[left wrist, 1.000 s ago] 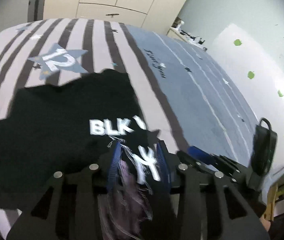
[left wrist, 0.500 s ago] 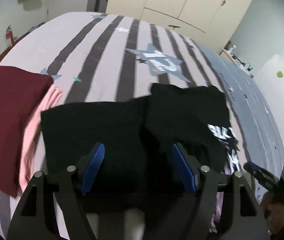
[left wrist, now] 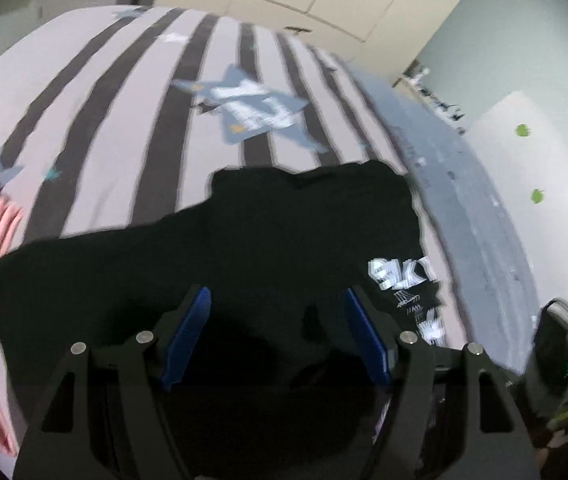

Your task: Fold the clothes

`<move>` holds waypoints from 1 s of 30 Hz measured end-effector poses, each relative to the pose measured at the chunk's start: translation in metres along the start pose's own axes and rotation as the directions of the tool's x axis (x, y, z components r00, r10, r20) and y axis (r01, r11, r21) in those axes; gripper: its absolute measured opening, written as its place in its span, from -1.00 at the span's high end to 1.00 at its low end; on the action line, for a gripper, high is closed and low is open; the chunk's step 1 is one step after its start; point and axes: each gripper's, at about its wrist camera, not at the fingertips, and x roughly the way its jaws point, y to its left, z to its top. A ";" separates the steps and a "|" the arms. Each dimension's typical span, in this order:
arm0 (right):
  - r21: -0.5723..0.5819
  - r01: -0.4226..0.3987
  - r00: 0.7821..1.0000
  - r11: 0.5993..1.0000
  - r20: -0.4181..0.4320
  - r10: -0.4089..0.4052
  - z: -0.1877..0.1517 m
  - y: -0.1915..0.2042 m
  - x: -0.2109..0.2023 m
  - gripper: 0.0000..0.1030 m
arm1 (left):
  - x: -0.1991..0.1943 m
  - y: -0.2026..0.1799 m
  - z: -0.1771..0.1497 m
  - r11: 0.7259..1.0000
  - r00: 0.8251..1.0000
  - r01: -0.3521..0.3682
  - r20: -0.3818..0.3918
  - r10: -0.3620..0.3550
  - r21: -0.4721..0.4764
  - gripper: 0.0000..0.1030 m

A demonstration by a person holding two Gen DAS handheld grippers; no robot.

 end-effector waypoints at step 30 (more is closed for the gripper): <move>-0.053 0.017 1.000 0.998 -0.023 -0.018 -0.002 0.041 0.041 0.39 | -0.050 0.020 -0.126 0.976 0.988 -0.154 0.055 0.147 0.157 -0.30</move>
